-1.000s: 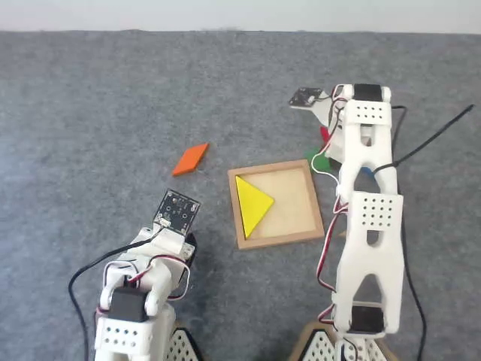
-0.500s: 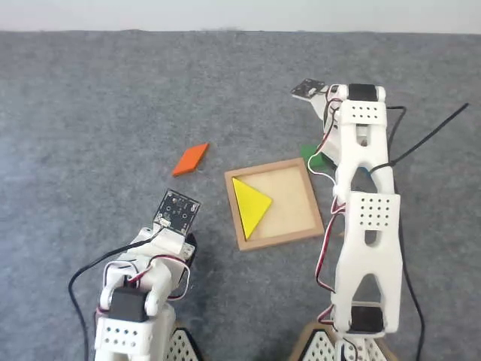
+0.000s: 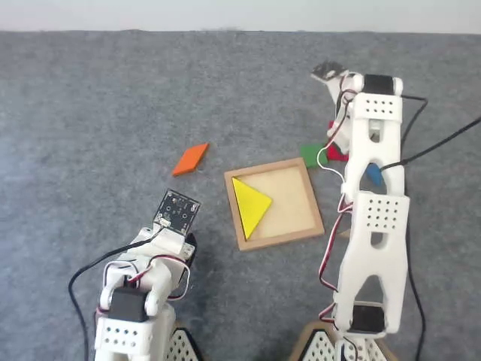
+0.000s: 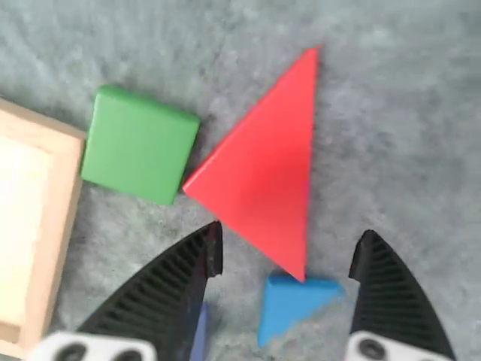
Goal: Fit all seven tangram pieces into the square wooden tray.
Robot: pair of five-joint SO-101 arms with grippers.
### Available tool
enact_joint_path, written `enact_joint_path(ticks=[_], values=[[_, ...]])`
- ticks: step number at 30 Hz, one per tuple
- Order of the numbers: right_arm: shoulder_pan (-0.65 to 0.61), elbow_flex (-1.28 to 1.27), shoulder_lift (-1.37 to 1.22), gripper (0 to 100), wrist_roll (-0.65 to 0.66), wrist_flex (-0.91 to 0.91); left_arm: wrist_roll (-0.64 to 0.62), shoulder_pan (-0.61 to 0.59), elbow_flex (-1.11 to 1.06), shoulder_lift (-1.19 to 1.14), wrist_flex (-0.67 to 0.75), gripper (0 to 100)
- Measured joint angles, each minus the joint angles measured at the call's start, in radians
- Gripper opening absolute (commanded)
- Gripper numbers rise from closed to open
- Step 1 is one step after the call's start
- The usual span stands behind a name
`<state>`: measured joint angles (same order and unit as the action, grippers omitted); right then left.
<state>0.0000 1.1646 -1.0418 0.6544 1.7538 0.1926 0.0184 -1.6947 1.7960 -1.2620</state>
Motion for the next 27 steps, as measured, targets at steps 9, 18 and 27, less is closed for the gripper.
enact_joint_path(ticks=[9,18,27], values=[[-0.054,0.006,0.017,35.9,-0.055,0.002,0.000,0.000,0.000,0.000,0.000,12],[-0.091,0.012,-0.074,35.7,-0.055,-0.015,0.000,0.000,0.000,0.000,0.000,12],[-0.049,0.012,-0.103,35.8,-0.055,-0.069,0.000,0.000,0.000,0.000,0.000,12]])
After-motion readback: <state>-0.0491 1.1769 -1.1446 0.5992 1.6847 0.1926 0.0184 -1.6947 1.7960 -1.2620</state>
